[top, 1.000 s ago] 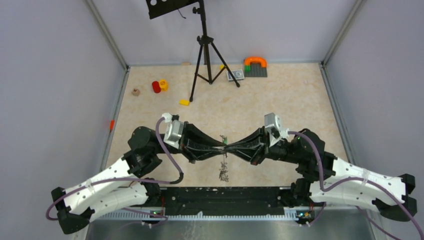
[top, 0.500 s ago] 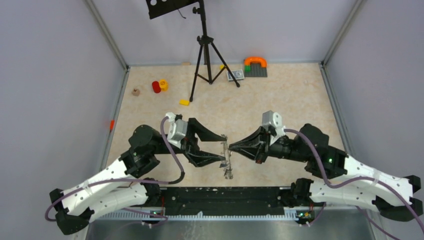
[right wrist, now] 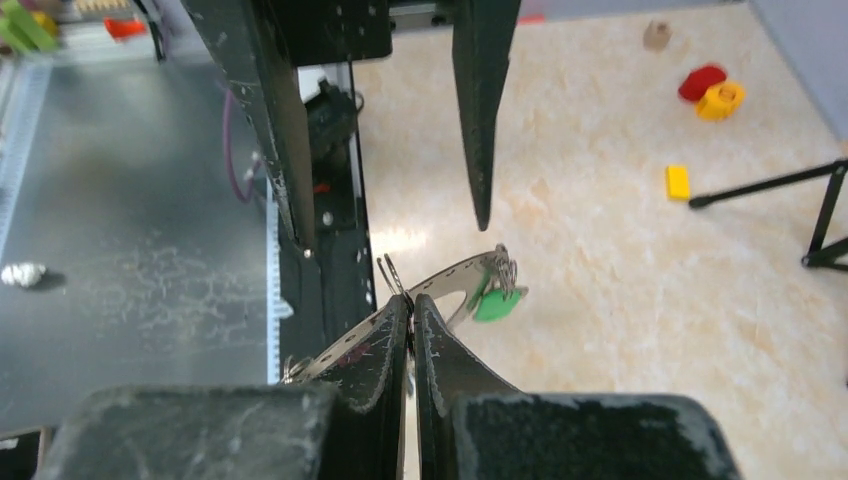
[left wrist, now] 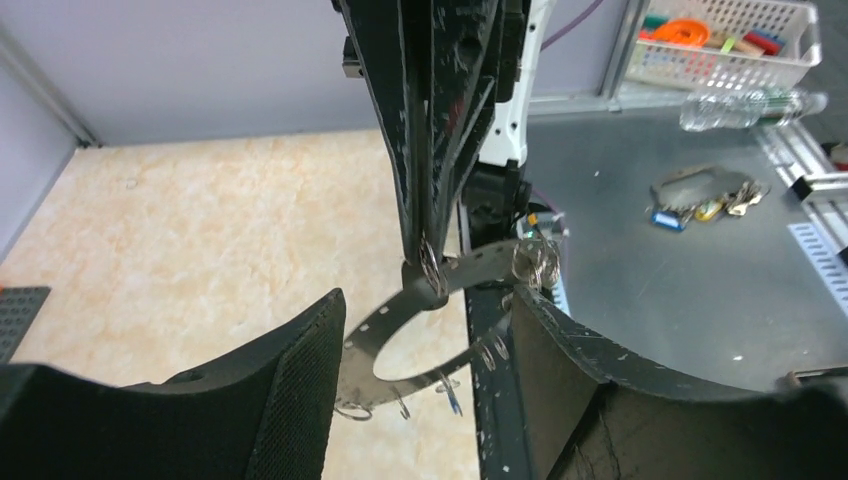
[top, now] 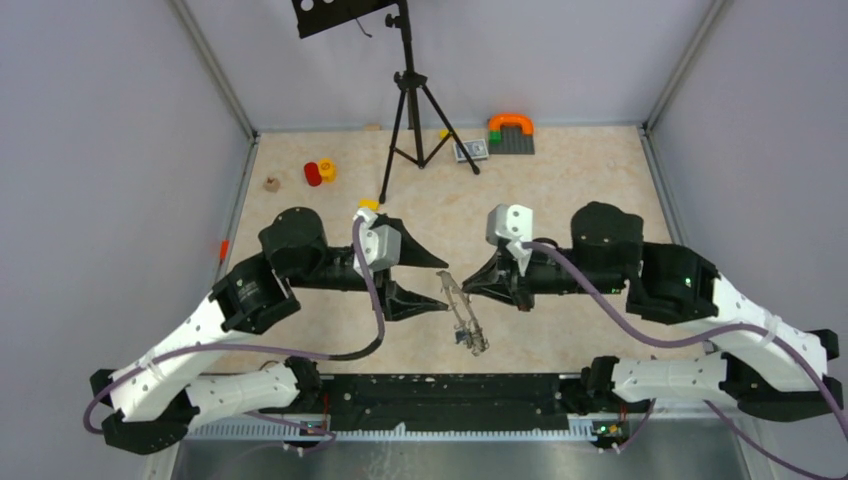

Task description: Remove the keys from the keyring

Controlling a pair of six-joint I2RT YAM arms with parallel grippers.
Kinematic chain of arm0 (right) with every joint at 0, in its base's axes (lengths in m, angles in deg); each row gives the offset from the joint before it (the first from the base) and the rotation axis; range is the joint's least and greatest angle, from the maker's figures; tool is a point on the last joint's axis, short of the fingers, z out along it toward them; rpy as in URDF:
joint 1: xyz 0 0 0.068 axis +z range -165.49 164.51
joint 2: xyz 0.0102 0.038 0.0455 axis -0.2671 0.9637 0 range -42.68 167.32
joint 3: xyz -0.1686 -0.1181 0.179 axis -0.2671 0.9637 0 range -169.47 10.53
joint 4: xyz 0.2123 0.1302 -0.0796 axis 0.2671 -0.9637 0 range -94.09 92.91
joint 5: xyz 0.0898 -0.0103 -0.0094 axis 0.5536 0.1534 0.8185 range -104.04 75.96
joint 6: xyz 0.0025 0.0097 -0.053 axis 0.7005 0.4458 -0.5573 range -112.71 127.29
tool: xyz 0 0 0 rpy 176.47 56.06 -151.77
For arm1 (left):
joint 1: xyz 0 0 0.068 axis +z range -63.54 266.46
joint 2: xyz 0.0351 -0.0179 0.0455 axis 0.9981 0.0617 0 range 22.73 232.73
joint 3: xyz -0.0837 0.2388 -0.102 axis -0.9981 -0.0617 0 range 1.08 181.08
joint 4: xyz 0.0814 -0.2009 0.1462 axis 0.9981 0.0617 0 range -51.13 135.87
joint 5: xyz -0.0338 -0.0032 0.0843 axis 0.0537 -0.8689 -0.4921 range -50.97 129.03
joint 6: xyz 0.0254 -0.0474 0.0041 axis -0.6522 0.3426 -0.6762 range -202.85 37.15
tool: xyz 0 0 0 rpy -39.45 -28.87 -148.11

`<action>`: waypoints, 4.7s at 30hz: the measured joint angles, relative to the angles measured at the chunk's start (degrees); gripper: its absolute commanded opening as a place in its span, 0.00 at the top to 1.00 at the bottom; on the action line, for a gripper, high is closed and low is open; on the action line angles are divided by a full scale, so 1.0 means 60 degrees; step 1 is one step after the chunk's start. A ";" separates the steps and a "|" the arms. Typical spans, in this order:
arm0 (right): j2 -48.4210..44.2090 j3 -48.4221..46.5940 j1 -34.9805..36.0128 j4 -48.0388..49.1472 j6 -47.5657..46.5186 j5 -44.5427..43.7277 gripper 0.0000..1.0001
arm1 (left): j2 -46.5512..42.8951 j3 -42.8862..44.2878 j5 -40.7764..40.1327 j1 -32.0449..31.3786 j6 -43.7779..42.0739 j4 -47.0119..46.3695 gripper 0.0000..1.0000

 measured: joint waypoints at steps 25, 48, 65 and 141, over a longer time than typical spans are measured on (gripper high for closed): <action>0.1548 -0.1220 0.0000 -0.2554 -0.0244 -0.0506 1.00 | 0.0823 0.0517 -0.0317 0.0000 -0.0754 0.1716 0.42; 0.1632 -0.1195 0.0000 -0.2211 -0.0226 -0.0353 1.00 | 0.1395 0.0517 0.0189 0.0007 -0.0474 0.1483 0.90; 0.1537 -0.0940 0.0000 -0.2182 -0.0240 -0.0284 1.00 | 0.1504 0.0550 0.0240 0.0011 -0.0656 0.1785 0.75; -0.2452 0.6175 -0.0004 0.5847 0.1869 -0.0073 0.67 | -0.0718 -0.2510 -0.0379 -0.0015 0.0783 -0.1847 1.00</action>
